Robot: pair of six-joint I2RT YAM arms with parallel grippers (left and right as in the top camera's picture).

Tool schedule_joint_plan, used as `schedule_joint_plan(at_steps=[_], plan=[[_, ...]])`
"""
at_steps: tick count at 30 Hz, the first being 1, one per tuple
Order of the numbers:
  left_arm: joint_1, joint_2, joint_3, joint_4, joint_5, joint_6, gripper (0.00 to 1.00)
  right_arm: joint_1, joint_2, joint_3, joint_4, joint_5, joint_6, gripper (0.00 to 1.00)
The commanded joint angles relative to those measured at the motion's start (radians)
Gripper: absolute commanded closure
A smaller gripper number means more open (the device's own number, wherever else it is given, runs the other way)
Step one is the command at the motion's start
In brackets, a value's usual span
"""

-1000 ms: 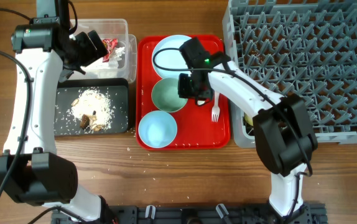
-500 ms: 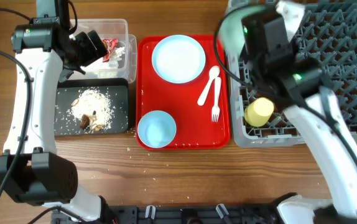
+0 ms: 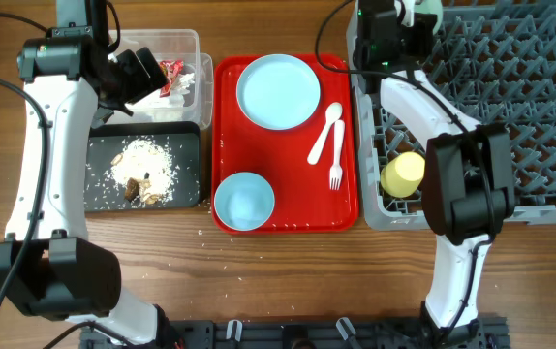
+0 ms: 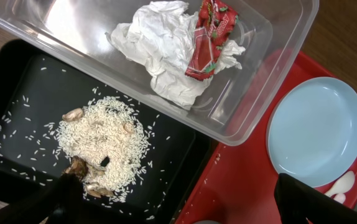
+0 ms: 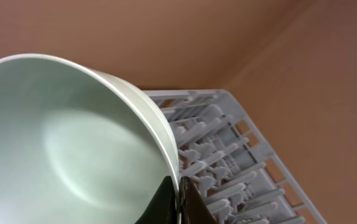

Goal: Sort waste into correct bins and load items into the dishwasher rack
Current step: 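Grasp the mint bowl with the right gripper and place it in the rack, then grasp the blue bowl with the right gripper and place it in the rack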

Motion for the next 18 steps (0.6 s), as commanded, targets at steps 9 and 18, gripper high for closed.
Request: schedule_joint_plan(at_steps=[9,18], plan=[[0.002,-0.012,0.01,0.0,-0.01,-0.01,0.0,0.137,-0.021,0.008,-0.148,-0.075,-0.018,0.5],[0.002,-0.012,0.01,0.0,-0.01,-0.009,0.0,0.206,-0.292,0.008,-0.561,-0.435,0.303,0.46]])
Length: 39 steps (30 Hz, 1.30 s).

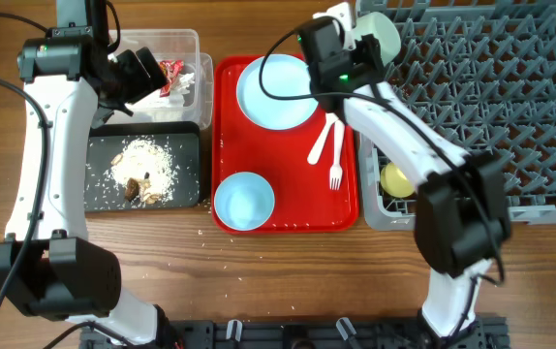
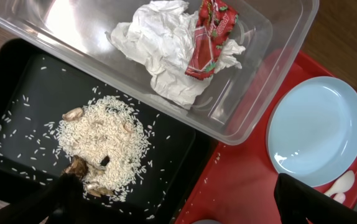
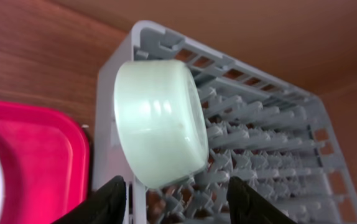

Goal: Sort waste into correct bins and load items into the dishwasher rack
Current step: 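Grasp the blue bowl with the right gripper and place it in the rack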

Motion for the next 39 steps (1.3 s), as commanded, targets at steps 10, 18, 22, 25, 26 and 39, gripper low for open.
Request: schedule_joint_plan(at_steps=[10,18,22,25,26,39], plan=[[0.002,-0.012,0.01,0.002,-0.01,-0.01,0.0,0.148,-0.183,-0.274,-0.27,-1.18,0.52,0.47],[0.002,-0.012,0.01,0.002,-0.01,-0.009,0.0,0.233,-0.079,-0.367,-0.204,-1.146,0.668,0.76],[0.002,-0.012,0.01,0.002,-0.01,-0.01,0.0,0.21,-0.129,-0.328,-0.253,-1.123,0.656,0.96],[0.002,-0.012,0.01,0.002,-0.01,-0.01,0.0,0.137,-0.307,-0.252,-0.4,-0.939,0.621,0.96],[0.002,-0.012,0.01,0.002,-0.01,-0.01,0.0,0.102,-0.396,-0.238,-0.437,-0.844,0.613,0.96],[0.002,-0.012,0.01,0.002,-0.01,-0.01,0.0,-0.018,-0.295,-0.25,-0.417,0.564,0.292,0.96]])
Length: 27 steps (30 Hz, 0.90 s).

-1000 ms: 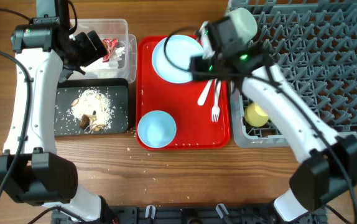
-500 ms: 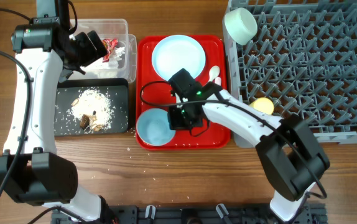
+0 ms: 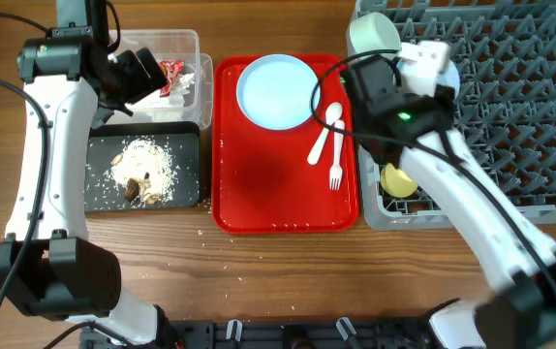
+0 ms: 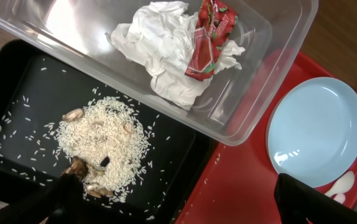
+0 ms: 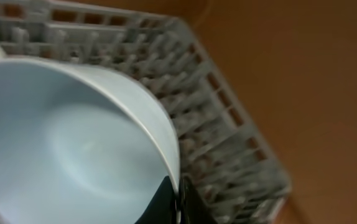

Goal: Sort waste into correct bins and load items into the dishwasher rack
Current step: 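Grasp the blue bowl with the right gripper and place it in the rack, then grasp the light-blue plate with the right gripper and stand it in the rack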

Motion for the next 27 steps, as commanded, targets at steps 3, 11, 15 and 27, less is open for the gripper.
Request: schedule_joint_plan(at_steps=[3,11,15,27], plan=[[0.002,-0.012,0.01,0.0,-0.01,-0.01,0.0,-0.013,0.206,-0.005,0.111,0.183,-0.264,0.96],[0.002,-0.012,0.01,0.0,-0.01,-0.009,0.0,-0.043,0.262,-0.005,0.174,0.03,-0.375,0.96],[0.002,-0.012,0.01,0.0,-0.01,-0.01,0.0,-0.001,0.262,-0.005,0.171,-0.074,-0.424,0.96],[0.002,-0.011,0.01,0.0,-0.01,-0.01,0.0,0.117,0.218,0.007,0.089,-0.116,-0.439,0.2]])
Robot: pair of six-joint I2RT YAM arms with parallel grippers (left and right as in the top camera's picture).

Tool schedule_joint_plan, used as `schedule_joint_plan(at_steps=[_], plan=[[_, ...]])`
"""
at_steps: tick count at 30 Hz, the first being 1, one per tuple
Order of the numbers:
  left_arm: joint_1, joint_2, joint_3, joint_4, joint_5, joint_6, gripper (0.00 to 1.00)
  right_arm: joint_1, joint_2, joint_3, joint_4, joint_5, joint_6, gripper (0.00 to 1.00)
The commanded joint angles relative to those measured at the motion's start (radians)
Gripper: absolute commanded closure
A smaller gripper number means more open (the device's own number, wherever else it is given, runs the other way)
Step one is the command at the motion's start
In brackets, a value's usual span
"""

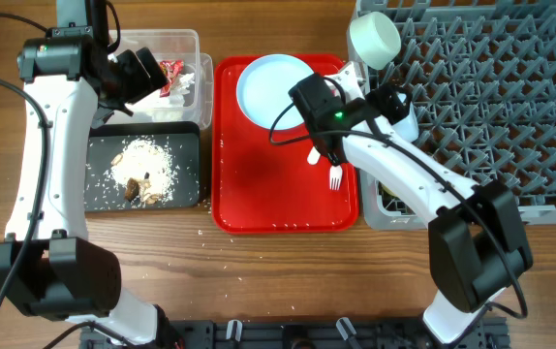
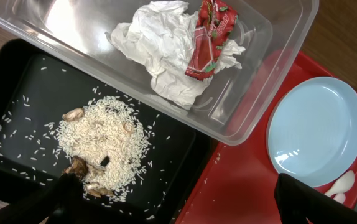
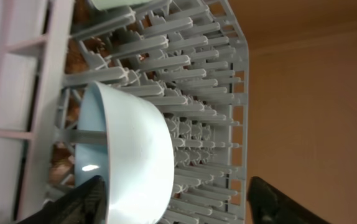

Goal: Sort waste into correct bins and load items into the dishwasher rack
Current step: 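Grasp the light-blue plate with the right gripper and stand it in the rack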

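Observation:
A light blue bowl (image 3: 132, 155) stands on edge among the tines at the left end of the grey dishwasher rack (image 1: 510, 116). My right gripper (image 3: 178, 208) is open around it, its fingers wide apart. In the overhead view the right gripper (image 1: 386, 102) is at the rack's left wall by the bowl (image 1: 404, 124). A pale green bowl (image 1: 373, 39) sits in the rack's far left corner. On the red tray (image 1: 268, 184) lie a light blue plate (image 1: 273, 89) and a white fork (image 1: 336, 177). My left gripper (image 2: 178, 205) hangs open and empty above the bins.
A clear bin (image 2: 278, 68) holds crumpled white paper (image 2: 160, 50) and a red wrapper (image 2: 206, 37). In front of it, a black tray (image 2: 17, 81) holds rice and food scraps (image 2: 104, 143). My right arm lies across the tray's right edge, covering the spoon and the rack's front left compartment.
My right gripper was shut on the blue bowl's rim over the rack. Now the bowl stands in the rack's tines and the gripper is open. The left arm has not moved.
My right gripper first held the pale green bowl at the rack's far corner, with the blue bowl on the red tray. Then the green bowl sat in the rack and the gripper was open. Later the blue bowl was in the gripper, off the tray; now it stands released in the rack.

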Motion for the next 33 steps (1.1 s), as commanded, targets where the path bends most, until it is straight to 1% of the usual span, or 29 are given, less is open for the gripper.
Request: schedule_joint_plan(at_steps=[1,2,3,4,5,6,8,9,10,12,13,15,16,19,21,23,25,27,29,30,31,32,33], plan=[[0.002,-0.012,0.01,0.002,-0.01,-0.009,0.0,0.008,-0.056,0.022,0.006,-0.091,-0.026,0.2],[0.002,-0.011,0.01,0.002,-0.01,-0.01,0.0,0.008,-0.1,0.042,0.019,-0.163,-0.025,0.2],[0.002,-0.012,0.01,0.002,-0.01,-0.01,0.0,0.008,-0.152,0.061,0.052,-0.306,-0.024,0.22],[0.002,-0.012,0.01,0.002,-0.01,-0.009,0.0,0.007,-0.18,0.07,0.073,-0.411,-0.015,0.26],[0.002,-0.012,0.01,0.002,-0.01,-0.01,0.0,0.003,-0.221,0.077,0.121,-0.592,0.023,0.3],[0.002,-0.012,0.01,0.002,-0.01,-0.009,0.0,0.0,-0.248,0.076,0.179,-0.748,0.104,0.34],[0.002,-0.012,0.01,0.002,-0.01,-0.009,0.0,0.0,-0.238,0.074,0.256,-0.883,0.29,0.34],[0.002,-0.012,0.01,0.002,-0.01,-0.01,0.0,0.0,-0.22,0.069,0.279,-0.925,0.345,0.34],[0.002,-0.012,0.01,0.002,-0.01,-0.009,0.0,0.0,-0.187,0.063,0.294,-0.946,0.426,0.35],[0.002,-0.012,0.01,0.002,-0.01,-0.01,0.0,-0.001,-0.094,0.063,0.298,-0.946,0.588,0.44],[0.002,-0.012,0.01,0.002,-0.01,-0.009,0.0,-0.002,-0.025,0.063,0.308,-0.942,0.675,0.46],[0.002,-0.012,0.01,0.002,-0.01,-0.009,0.0,-0.002,0.048,0.063,0.333,-0.935,0.773,0.48],[0.002,-0.012,0.01,0.002,-0.01,-0.01,0.0,-0.004,0.095,0.063,0.354,-0.935,0.822,0.5],[0.002,-0.012,0.01,0.002,-0.01,-0.01,0.0,-0.017,0.16,0.063,0.374,-0.932,0.872,0.5],[0.002,-0.012,0.01,0.002,-0.01,-0.009,0.0,-0.027,0.197,0.063,0.391,-0.936,0.873,0.51],[0.002,-0.012,0.01,0.002,-0.01,-0.009,0.0,-0.029,0.229,0.063,0.399,-0.941,0.874,0.54],[0.002,-0.012,0.01,0.002,-0.01,-0.01,0.0,-0.029,0.244,0.063,0.402,-0.962,0.889,0.61],[0.002,-0.012,0.01,0.002,-0.01,-0.009,0.0,-0.029,0.257,0.063,0.401,-0.974,0.907,0.67],[0.002,-0.012,0.01,0.002,-0.01,-0.009,0.0,-0.029,0.268,0.063,0.386,-1.012,0.924,0.79],[0.002,-0.012,0.01,0.002,-0.01,-0.01,0.0,-0.029,0.274,0.063,0.375,-1.044,0.925,0.87],[0.002,-0.012,0.01,0.002,-0.01,-0.01,0.0,-0.029,0.274,0.063,0.364,-1.066,0.925,0.9],[0.002,-0.012,0.01,0.002,-0.01,-0.009,0.0,-0.029,0.275,0.063,0.344,-1.083,0.925,0.96],[0.002,-0.012,0.01,0.002,-0.01,-0.01,0.0,-0.029,0.275,0.063,0.337,-1.097,0.925,0.96]])
